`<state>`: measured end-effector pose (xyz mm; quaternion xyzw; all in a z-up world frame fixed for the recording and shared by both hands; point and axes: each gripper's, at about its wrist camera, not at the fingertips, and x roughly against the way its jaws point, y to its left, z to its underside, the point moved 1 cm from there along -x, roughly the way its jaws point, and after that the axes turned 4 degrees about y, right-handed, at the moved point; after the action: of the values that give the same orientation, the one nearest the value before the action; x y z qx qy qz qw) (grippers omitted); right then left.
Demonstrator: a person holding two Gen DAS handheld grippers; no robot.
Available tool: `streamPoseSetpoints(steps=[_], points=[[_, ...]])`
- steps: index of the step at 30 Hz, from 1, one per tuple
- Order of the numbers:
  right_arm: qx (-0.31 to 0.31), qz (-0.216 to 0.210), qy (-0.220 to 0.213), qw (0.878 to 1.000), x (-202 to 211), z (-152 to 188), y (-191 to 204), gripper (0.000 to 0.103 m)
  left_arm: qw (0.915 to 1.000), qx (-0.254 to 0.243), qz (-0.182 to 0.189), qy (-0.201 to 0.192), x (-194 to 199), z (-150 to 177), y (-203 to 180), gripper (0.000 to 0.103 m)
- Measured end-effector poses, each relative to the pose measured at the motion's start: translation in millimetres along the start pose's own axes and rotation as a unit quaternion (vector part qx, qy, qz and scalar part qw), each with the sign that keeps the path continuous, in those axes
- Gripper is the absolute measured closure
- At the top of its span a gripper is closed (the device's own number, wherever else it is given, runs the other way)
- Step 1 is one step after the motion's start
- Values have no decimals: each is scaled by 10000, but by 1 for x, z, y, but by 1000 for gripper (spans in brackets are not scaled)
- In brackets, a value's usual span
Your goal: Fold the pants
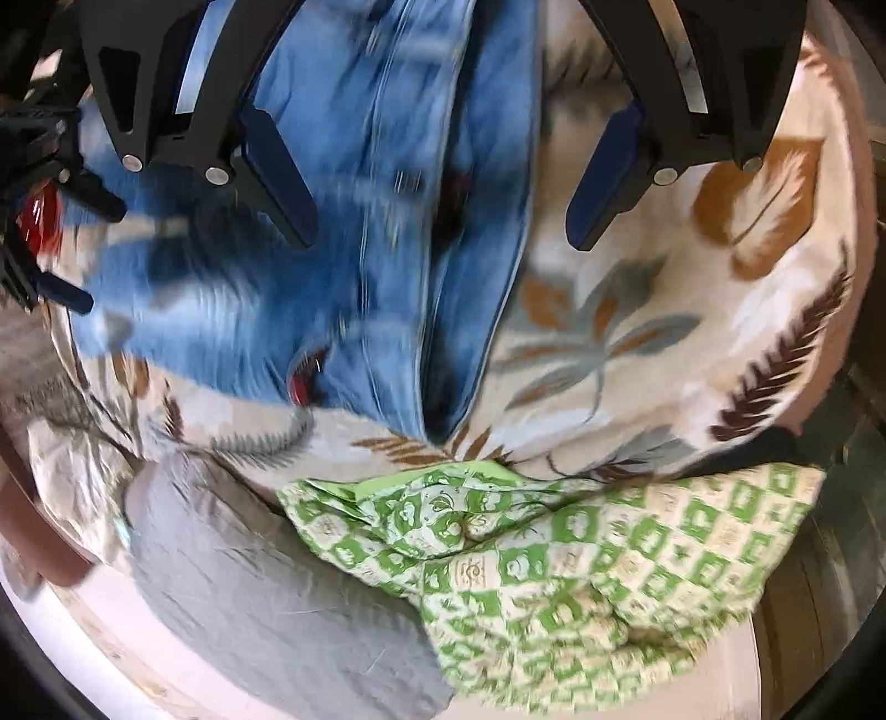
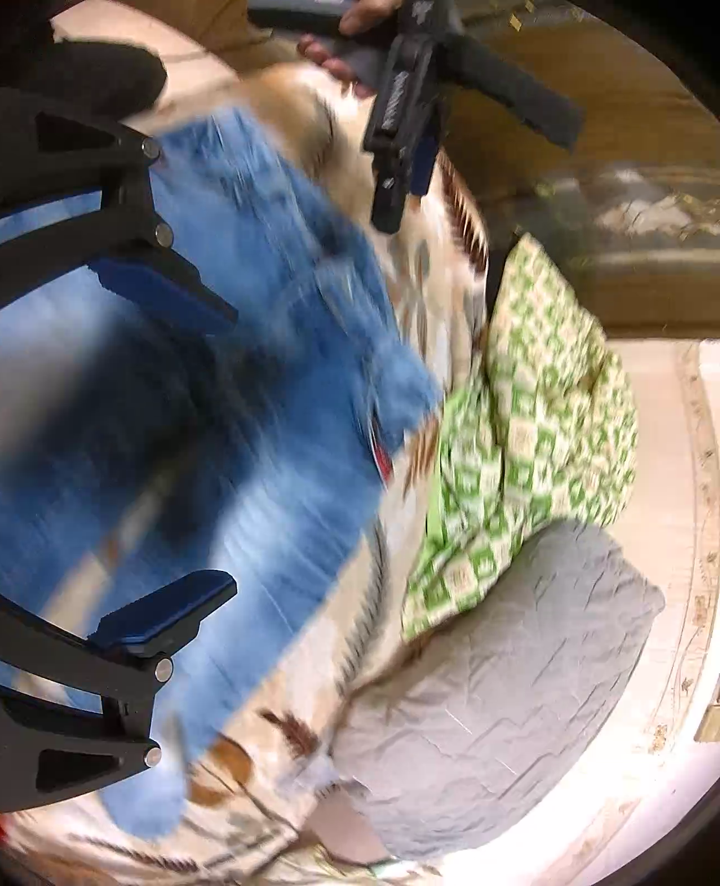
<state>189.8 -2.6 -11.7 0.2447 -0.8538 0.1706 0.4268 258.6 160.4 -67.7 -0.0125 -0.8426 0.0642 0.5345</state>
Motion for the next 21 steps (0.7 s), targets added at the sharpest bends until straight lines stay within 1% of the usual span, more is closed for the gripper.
streamPoseSetpoints(steps=[4,6,8,10,12,13,14,15,16,17,18,19,20,21], points=[[288,148,236,9992,-38,-26,-24,14,9992,318,174,185,-38,-39,0,12],[537,115,332,9979,-64,-42,-32,14,9990,330,179,244,-59,-57,-2,12],[825,68,438,9956,-86,-51,-34,14,9983,294,231,439,-83,-72,-5,12],[1120,9,610,9918,-113,-64,-35,14,9970,279,261,668,-106,-82,-7,12],[1268,-95,772,9889,-134,-71,-33,14,9950,303,274,914,-128,-87,-8,12],[1355,-183,902,9865,-148,-73,-34,14,9949,298,215,944,-133,-87,-7,12],[1401,-238,1027,9845,-159,-73,-34,14,9958,267,176,856,-135,-87,-7,17],[1398,-331,1201,9823,-169,-71,-36,15,9965,179,191,798,-135,-87,-6,42],[1277,-522,1389,9806,-180,-70,-38,15,9968,51,150,781,-133,-86,-5,53],[1175,-653,1406,9809,-182,-70,-40,20,9967,-35,234,774,-131,-86,-3,61],[1118,-809,1380,9808,-181,-71,-42,39,9961,-19,459,753,-126,-86,1,72],[1033,-1076,1273,9806,-176,-75,-44,53,9958,31,558,721,-120,-87,5,72],[975,-1067,1227,9819,-174,-78,-46,77,9967,37,527,612,-112,-88,7,74],[843,-1038,1135,9845,-170,-86,-49,81,9982,9,432,422,-100,-91,9,75]])
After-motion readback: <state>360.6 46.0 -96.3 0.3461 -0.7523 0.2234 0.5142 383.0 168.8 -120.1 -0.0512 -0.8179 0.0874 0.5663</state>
